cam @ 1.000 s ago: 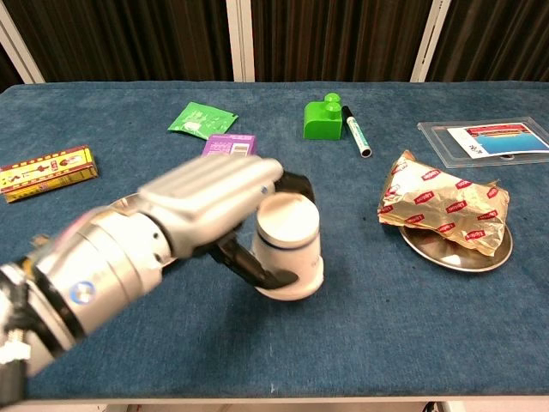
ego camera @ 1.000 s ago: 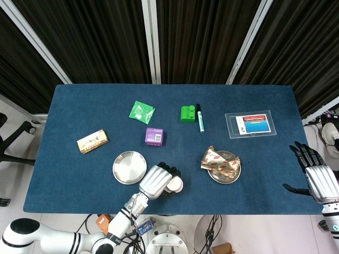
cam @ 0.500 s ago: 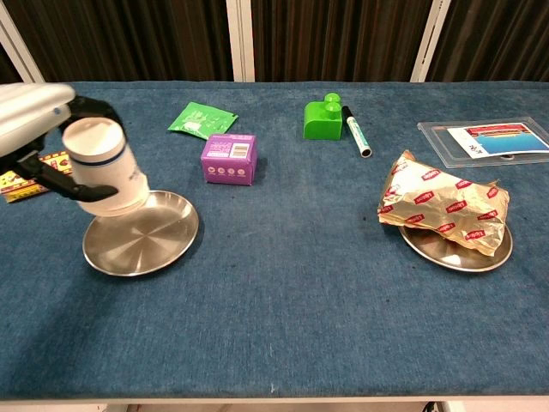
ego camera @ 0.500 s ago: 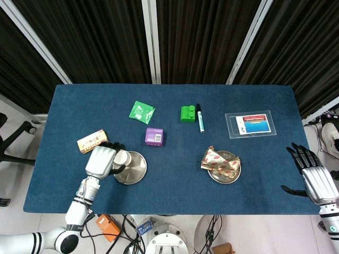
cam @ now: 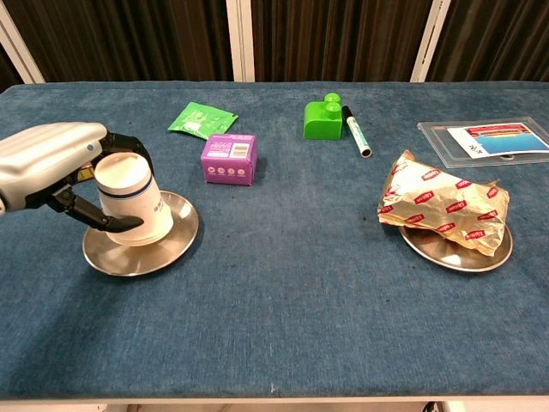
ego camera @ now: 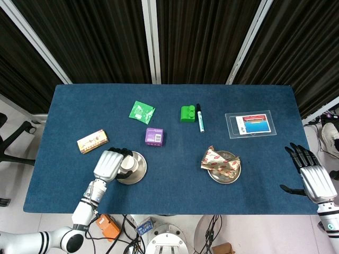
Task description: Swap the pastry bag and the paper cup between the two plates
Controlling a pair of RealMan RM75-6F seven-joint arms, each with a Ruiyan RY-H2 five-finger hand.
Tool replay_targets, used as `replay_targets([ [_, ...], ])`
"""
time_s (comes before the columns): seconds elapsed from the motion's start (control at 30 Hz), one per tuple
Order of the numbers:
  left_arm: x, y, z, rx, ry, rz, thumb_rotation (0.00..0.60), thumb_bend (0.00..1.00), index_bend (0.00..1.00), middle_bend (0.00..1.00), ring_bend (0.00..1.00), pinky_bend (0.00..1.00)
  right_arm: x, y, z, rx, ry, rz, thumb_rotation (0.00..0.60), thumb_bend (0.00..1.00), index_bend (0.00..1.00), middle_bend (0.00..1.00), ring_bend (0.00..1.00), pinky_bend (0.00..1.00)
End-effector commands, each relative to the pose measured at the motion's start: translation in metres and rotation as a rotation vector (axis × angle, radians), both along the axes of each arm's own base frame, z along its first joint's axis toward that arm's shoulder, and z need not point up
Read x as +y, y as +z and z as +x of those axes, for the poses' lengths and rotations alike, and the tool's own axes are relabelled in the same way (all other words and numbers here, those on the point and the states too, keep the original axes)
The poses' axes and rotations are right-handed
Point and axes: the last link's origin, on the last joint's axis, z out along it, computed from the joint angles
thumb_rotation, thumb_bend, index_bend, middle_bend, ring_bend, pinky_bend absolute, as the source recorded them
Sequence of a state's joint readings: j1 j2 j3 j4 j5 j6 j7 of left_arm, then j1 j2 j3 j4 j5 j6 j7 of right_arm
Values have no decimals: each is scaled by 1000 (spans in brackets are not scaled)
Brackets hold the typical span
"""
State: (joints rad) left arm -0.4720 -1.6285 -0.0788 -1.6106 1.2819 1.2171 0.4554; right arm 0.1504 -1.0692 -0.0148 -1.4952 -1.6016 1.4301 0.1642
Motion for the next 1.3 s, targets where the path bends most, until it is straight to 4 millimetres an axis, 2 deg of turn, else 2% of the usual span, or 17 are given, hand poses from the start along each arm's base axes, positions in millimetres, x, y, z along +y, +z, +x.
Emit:
replay_targets([
  [0.03, -1, -2, 0, -2, -3, -19, 600, 219, 507, 503, 420, 392, 0, 0, 0, 0, 0, 2, 555, 159, 0, 0, 0, 132],
  [0.1, -2, -1, -1, -7, -8, -31, 600, 138, 401, 395, 367, 392, 0, 0, 0, 0, 0, 2, 555, 159, 0, 0, 0, 132],
  [0.27, -7, 9, -2, -5, -33, -25, 600, 26, 226, 134, 202, 378, 1, -1, 1, 1, 2, 1, 554, 158, 0, 0, 0, 132],
  [0.37, -13, 15, -5, -10, -29, -34, 600, 0, 160, 73, 143, 326, 3, -1, 2, 0, 6, 4, 555, 159, 0, 0, 0, 132],
  [0.53, -23, 32, -15, -23, -10, -44, 580, 0, 124, 48, 107, 293, 8, -3, 4, 7, 14, -3, 556, 158, 0, 0, 0, 132],
  [0.63, -35, 57, -30, -30, -18, 7, 578, 0, 123, 48, 101, 254, 13, -1, 4, 15, 15, -16, 556, 158, 0, 0, 0, 132],
  [0.77, -59, 108, -67, -6, 16, 134, 600, 5, 123, 49, 54, 167, 26, 1, -4, 63, -42, -37, 556, 159, 0, 0, 0, 126],
  [0.9, -88, 139, -106, -15, 129, 202, 600, 27, 84, 38, 6, 110, 40, -3, -11, 115, -120, -34, 555, 159, 0, 0, 0, 90],
  [0.97, -100, 147, -125, 13, 176, 251, 600, 30, 66, 26, 0, 96, 50, -4, -12, 126, -149, -43, 555, 159, 0, 0, 0, 71],
  [1.07, -111, 152, -138, -18, 203, 289, 600, 34, 53, 25, 0, 96, 61, -4, -7, 124, -134, -76, 556, 159, 0, 0, 0, 59],
  [1.3, -118, 158, -137, -27, 144, 271, 600, 38, 36, 24, 0, 96, 72, -4, -2, 128, -85, -94, 554, 158, 0, 0, 0, 27],
])
